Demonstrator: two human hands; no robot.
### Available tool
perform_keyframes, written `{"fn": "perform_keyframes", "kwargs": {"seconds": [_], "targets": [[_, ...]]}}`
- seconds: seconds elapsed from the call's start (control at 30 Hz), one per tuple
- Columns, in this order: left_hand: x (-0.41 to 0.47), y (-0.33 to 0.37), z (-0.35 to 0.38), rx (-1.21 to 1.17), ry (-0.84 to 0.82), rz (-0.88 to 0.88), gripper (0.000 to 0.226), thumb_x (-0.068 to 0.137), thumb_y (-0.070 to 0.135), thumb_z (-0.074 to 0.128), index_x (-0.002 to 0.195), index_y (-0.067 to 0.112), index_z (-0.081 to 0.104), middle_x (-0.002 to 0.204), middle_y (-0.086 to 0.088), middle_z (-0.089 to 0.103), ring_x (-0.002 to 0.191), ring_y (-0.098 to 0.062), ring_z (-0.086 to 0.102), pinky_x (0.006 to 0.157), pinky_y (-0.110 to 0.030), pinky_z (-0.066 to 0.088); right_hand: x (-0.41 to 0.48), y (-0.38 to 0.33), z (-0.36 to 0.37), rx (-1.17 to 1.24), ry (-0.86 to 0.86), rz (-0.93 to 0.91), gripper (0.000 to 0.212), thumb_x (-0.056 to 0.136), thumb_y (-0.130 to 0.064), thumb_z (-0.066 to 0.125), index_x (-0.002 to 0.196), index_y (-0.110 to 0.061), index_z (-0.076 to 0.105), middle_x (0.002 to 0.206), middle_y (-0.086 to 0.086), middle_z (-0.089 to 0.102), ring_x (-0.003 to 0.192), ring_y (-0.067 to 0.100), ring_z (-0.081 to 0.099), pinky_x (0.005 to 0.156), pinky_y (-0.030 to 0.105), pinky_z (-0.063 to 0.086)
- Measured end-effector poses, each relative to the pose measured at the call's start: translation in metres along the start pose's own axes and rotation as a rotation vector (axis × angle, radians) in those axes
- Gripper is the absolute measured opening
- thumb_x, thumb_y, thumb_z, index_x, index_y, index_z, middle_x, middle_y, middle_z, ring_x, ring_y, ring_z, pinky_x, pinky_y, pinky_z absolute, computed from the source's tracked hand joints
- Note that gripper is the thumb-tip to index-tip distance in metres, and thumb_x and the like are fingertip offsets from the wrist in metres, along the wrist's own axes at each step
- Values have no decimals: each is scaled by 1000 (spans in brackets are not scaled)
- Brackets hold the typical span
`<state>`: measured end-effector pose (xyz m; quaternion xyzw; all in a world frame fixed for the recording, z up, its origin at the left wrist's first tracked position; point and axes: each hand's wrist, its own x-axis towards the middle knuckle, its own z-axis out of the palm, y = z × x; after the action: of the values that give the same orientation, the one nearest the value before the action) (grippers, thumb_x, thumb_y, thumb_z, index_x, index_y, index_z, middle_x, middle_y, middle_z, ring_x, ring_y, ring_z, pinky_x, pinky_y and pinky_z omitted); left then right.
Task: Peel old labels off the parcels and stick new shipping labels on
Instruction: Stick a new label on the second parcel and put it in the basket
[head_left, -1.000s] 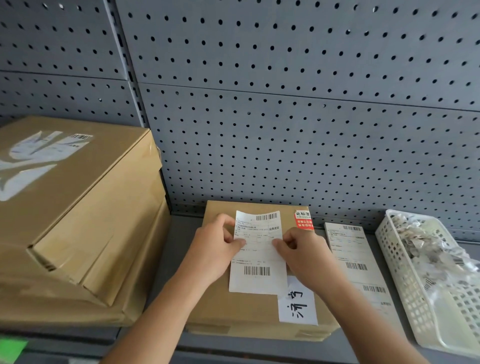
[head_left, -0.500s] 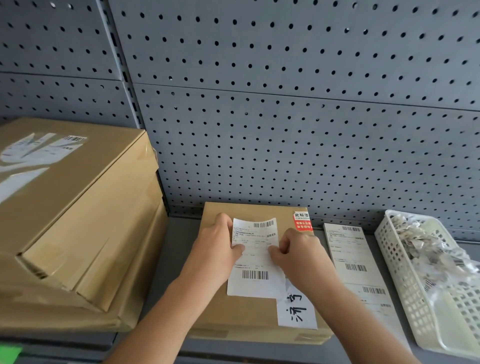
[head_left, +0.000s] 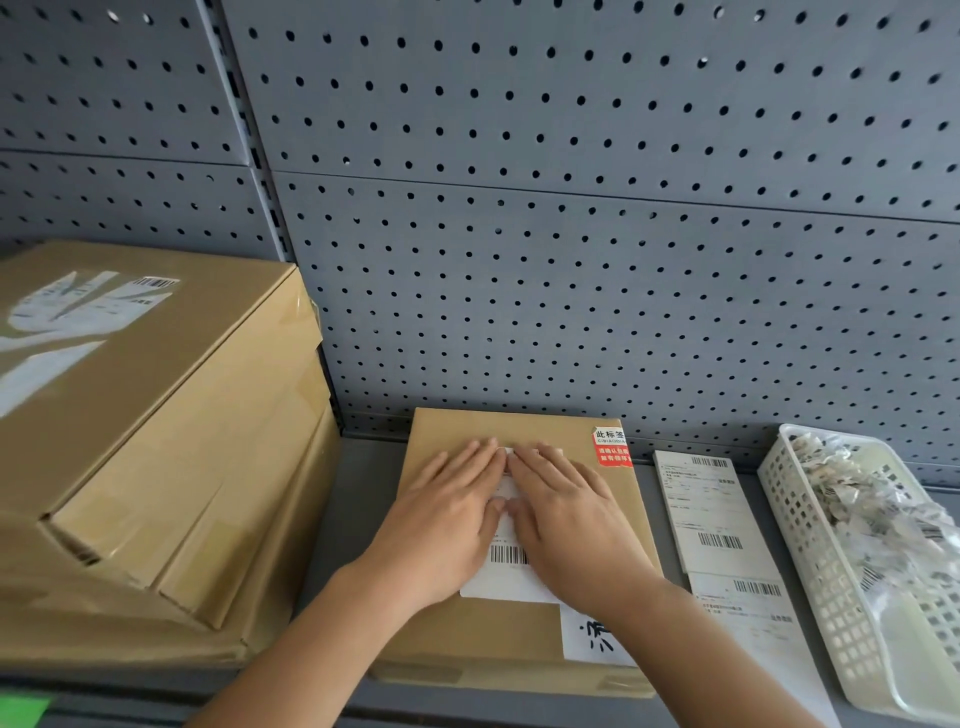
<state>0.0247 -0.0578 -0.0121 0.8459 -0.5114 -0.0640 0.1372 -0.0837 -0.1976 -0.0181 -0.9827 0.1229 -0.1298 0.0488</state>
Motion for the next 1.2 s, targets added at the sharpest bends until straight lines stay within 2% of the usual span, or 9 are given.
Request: {"fn": "perform_keyframes", "kwargs": {"seconds": [0.1,0.2,0.37,0.57,0.73,0.93,1.0,1.1,1.2], "targets": [[1,-1,3,51,-4,-16,82,87,54,-16,162,26,-1,166,13,-13,151,1,-15,125,-28,-7,-2,-1,5,-47,-42,24,53,102,-37,27,146,-16,48,151,0,47,143,17,40,119,32,26],[0,0,3,82,3,-36,82,85,54,-18,161,27,-6,166,13,-15,150,2,-17,122,-25,-11,-5,0,7,-45,-67,62,55,103,-41,26,148,-15,46,155,2,41,144,17,37,118,33,16],[-1,2,1,73,-2,-89,84,82,58,-19,159,28,-10,164,15,-17,149,3,-18,120,-25,-13,-9,4,3,9,-110,132,66,100,-49,11,157,-19,24,164,-6,14,151,6,10,119,28,-6],[-2,0,1,67,0,-133,85,83,62,-18,160,27,-10,165,14,-17,149,2,-18,121,-26,-12,-9,6,-5,35,-149,220,81,87,-53,-10,159,-25,13,165,-13,4,150,-1,-2,118,22,-13],[-7,9,0,45,31,-96,85,84,59,-20,161,24,-8,165,12,-16,149,1,-20,119,-25,-16,-10,2,-15,66,-173,175,84,86,-54,-13,159,-22,10,166,-9,2,151,4,-5,117,26,-13],[-28,21,5,31,2,1,71,95,48,-12,161,23,-6,164,12,-17,150,2,-18,126,-29,-7,-29,-18,-18,104,-203,54,75,92,-48,-8,159,-25,13,165,-11,7,152,5,-1,118,26,-12],[-31,20,8,37,-4,4,74,91,49,-14,160,23,-6,163,11,-16,151,0,-16,127,-33,0,-33,-19,-13,70,-202,49,70,98,-47,-3,158,-21,21,164,-6,17,152,9,11,121,31,-1],[-32,20,8,67,-23,-5,74,86,52,-24,154,25,-17,162,11,-22,150,-1,-22,127,-32,-3,-37,-17,-8,21,-190,79,61,105,-44,8,154,-19,35,159,-3,33,147,13,29,121,42,21],[-35,24,3,95,-55,-28,89,74,57,-40,154,25,-20,162,11,-25,148,-1,-25,124,-29,-11,-42,-14,-5,32,-180,79,62,104,-49,9,157,-20,25,163,-6,19,150,9,15,123,40,6]]}}
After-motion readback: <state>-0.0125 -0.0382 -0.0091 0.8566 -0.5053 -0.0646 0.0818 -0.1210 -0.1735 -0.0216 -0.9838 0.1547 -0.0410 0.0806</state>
